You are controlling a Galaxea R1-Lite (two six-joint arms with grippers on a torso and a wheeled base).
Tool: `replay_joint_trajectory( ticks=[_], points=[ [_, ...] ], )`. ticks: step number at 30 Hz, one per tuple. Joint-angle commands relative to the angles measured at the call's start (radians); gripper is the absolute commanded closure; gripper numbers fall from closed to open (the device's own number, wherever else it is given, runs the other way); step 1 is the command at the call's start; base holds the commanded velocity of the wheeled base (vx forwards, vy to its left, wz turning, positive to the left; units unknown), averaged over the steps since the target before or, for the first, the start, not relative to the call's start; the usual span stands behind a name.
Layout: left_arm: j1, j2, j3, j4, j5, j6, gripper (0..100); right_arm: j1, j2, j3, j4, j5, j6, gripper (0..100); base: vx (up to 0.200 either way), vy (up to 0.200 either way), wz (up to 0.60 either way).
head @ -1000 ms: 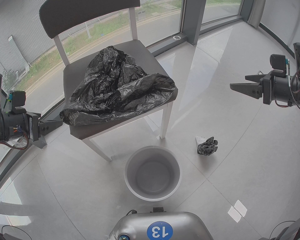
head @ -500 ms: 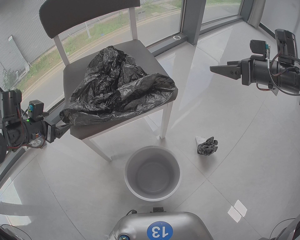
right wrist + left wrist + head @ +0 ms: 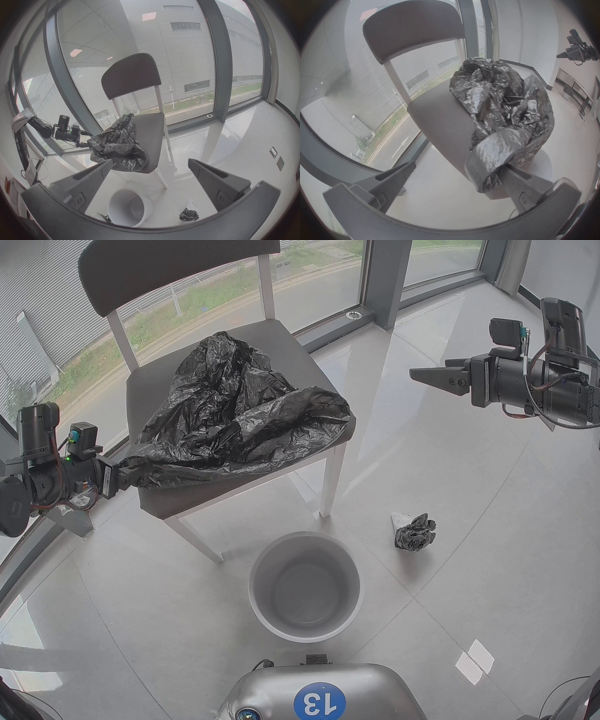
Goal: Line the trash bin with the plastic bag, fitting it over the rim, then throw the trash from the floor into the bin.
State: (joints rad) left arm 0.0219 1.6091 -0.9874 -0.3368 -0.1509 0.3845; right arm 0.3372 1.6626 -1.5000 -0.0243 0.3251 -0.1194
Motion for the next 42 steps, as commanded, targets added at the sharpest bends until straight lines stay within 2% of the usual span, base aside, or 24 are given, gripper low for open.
replay_joint_trajectory(
  ticks=[1,9,14,17,30,34,35,42],
  points=[
    [0.023,0.011,-0.025,-0.001,-0.003,-0.003,0,-0.004,-0.006,0.001,-0.002,0.0,-0.002,0,0.0,0.0,0.0],
    [0.013,0.009,-0.025,-0.004,-0.006,-0.045,0,-0.006,-0.007,0.007,-0.008,0.0,-0.002,0,0.0,0.0,0.0],
    [-0.023,-0.002,-0.036,-0.005,-0.01,-0.151,0,-0.006,-0.007,0.007,-0.008,0.0,-0.002,0,0.0,0.0,0.0],
    [-0.036,-0.003,-0.039,-0.007,-0.01,-0.179,0,-0.006,-0.007,0.009,-0.008,0.0,-0.002,0,0.0,0.0,0.0],
    [-0.036,0.032,-0.034,-0.027,-0.013,-0.19,0,-0.003,-0.01,0.015,-0.008,0.0,-0.003,0,0.0,0.0,0.0],
    [-0.037,0.044,-0.02,-0.07,-0.03,-0.226,0,-0.003,-0.01,0.029,-0.008,0.0,-0.003,0,0.0,0.0,0.0],
    [-0.037,0.044,-0.02,-0.077,-0.035,-0.231,100,-0.003,-0.01,0.03,-0.008,0.0,-0.003,0,0.0,0.0,0.0],
    [-0.039,0.029,-0.007,-0.073,-0.032,-0.239,100,0.002,-0.004,0.027,-0.014,0.0,-0.003,0,0.0,0.0,0.0]
  ],
)
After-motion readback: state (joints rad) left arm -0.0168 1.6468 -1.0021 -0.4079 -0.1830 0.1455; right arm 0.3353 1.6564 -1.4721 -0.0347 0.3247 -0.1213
